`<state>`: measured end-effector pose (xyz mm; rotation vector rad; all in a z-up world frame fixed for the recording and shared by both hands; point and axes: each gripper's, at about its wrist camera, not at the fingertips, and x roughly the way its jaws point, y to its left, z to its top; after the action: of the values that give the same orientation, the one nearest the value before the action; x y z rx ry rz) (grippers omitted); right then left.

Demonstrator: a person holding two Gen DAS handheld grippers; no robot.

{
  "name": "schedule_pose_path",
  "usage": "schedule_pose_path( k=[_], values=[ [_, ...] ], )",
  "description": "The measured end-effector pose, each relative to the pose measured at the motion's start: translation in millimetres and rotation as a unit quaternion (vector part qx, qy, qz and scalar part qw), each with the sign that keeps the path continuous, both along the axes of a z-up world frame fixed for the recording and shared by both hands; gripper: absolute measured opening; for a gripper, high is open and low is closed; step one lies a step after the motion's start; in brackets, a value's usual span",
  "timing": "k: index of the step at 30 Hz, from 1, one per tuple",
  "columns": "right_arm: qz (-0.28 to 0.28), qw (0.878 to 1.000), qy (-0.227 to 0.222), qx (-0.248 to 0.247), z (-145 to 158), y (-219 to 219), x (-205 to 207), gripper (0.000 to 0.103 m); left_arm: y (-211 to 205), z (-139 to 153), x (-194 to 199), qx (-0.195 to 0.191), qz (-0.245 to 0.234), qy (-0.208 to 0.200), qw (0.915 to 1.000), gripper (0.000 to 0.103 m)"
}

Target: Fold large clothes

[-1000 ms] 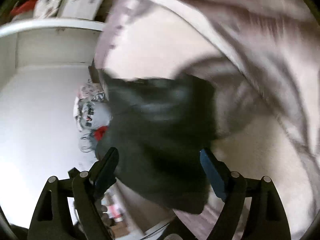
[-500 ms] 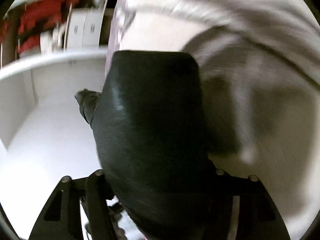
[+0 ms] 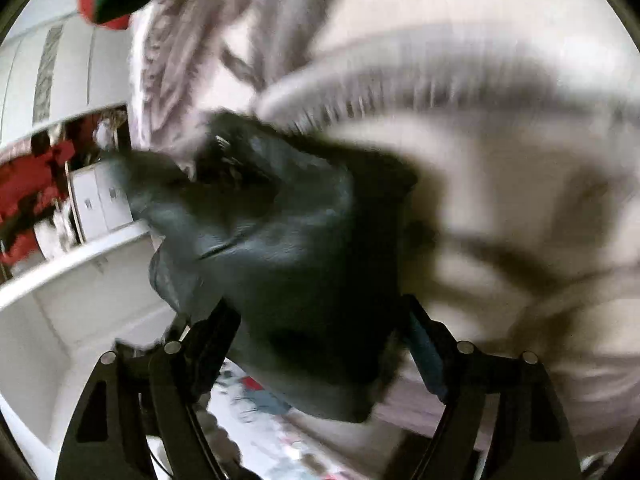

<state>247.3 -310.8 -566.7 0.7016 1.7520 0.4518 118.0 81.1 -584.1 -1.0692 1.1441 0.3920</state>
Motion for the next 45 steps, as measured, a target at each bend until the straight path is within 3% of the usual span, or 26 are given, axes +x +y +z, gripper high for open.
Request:
schedule_pose_path(
  k=[2,4,6,8,9,10,11,12,16,20,22,25,28,30,32,35,37,38,39,40,42,45],
  values=[
    [0.017,0.999,-0.043,-0.017,25.5,-15.6,13.4,0.082,-1.6,-7.9,6.6,-0.030,0.012,-0.017,0.9993,0.083],
    [0.048,0.994,-0.096,-0.014,58.0,-22.8,33.9,0.082,-3.0,-9.9,9.9,-0.035,0.032,-0.034,0.9983,0.083],
    [0.102,0.987,-0.121,-0.001,78.5,-2.4,51.7,0.082,-3.4,-7.4,7.5,-0.021,0.049,-0.037,0.9979,0.049],
    [0.151,0.981,-0.124,0.004,80.6,14.7,68.3,0.082,-2.9,-5.5,2.6,-0.020,0.060,-0.050,0.9967,0.029],
    [0.166,0.978,-0.129,0.001,81.1,37.5,69.3,0.072,-2.9,-2.9,-3.0,-0.021,0.067,-0.058,0.9959,0.027],
    [0.183,0.973,-0.139,0.000,81.1,58.8,73.8,0.050,-3.6,-0.3,-8.9,-0.023,0.073,-0.065,0.9949,0.027],
    [0.206,0.967,-0.150,-0.015,80.1,73.7,77.9,0.015,-3.9,4.0,-14.5,-0.023,0.080,-0.072,0.9939,0.026],
    [0.217,0.964,-0.152,-0.031,68.8,92.7,84.4,0.014,-3.6,9.1,-19.9,-0.020,0.084,-0.076,0.9934,0.026],
    [0.238,0.954,-0.173,-0.056,63.8,119.8,87.8,0.010,6.5,6.2,-29.0,-0.019,0.094,-0.078,0.9924,0.026],
    [0.248,0.950,-0.167,-0.093,25.6,139.9,98.5,0.009,23.2,-54.7,-18.7,-0.053,0.092,-0.052,0.9929,0.033],
    [0.249,0.951,-0.146,-0.109,-0.6,149.4,102.2,0.009,28.3,-60.7,-15.4,-0.071,0.088,-0.053,0.9923,0.035],
    [0.286,0.938,-0.144,-0.135,-5.0,161.8,105.2,0.010,29.5,-38.9,-11.6,-0.071,0.058,-0.040,0.9950,0.039],
    [0.273,0.950,-0.110,-0.106,18.3,148.8,111.7,0.018,25.0,-3.5,-14.7,-0.048,0.025,-0.013,0.9985,0.048],
    [0.254,0.955,-0.114,-0.100,41.4,128.2,111.3,0.047,17.9,23.8,-22.5,-0.019,0.010,-0.015,0.9997,0.058],
    [0.215,0.962,-0.139,-0.096,70.1,99.9,104.7,0.053,8.8,52.1,-20.1,0.030,-0.018,-0.010,0.9993,0.059],
    [0.165,0.977,-0.121,-0.065,89.6,66.7,79.4,0.053,-12.6,72.5,-0.4,0.073,-0.073,-0.022,0.9945,0.059],
    [0.148,0.983,-0.096,-0.043,89.2,56.0,59.2,0.053,-30.0,66.3,17.6,0.080,-0.107,-0.031,0.9905,0.058],
    [0.146,0.985,-0.082,-0.033,84.9,54.7,48.6,0.053,-28.2,58.0,23.3,0.075,-0.117,-0.028,0.9899,0.051],
    [0.144,0.987,-0.060,-0.028,75.6,55.1,34.3,0.049,-32.7,47.7,33.3,0.067,-0.133,-0.021,0.9886,0.039],
    [0.143,0.988,-0.044,-0.032,67.8,55.5,26.2,0.045,-36.0,34.0,44.1,0.064,-0.154,-0.005,0.9860,0.036],
    [0.145,0.988,-0.019,-0.048,45.2,62.6,9.8,0.034,-39.4,8.1,55.0,0.068,-0.187,0.029,0.9797,0.035],
    [0.136,0.984,-0.021,-0.110,26.6,68.5,0.9,0.018,-40.0,-14.7,67.2,0.065,-0.229,0.044,0.9703,0.035]
  ],
)
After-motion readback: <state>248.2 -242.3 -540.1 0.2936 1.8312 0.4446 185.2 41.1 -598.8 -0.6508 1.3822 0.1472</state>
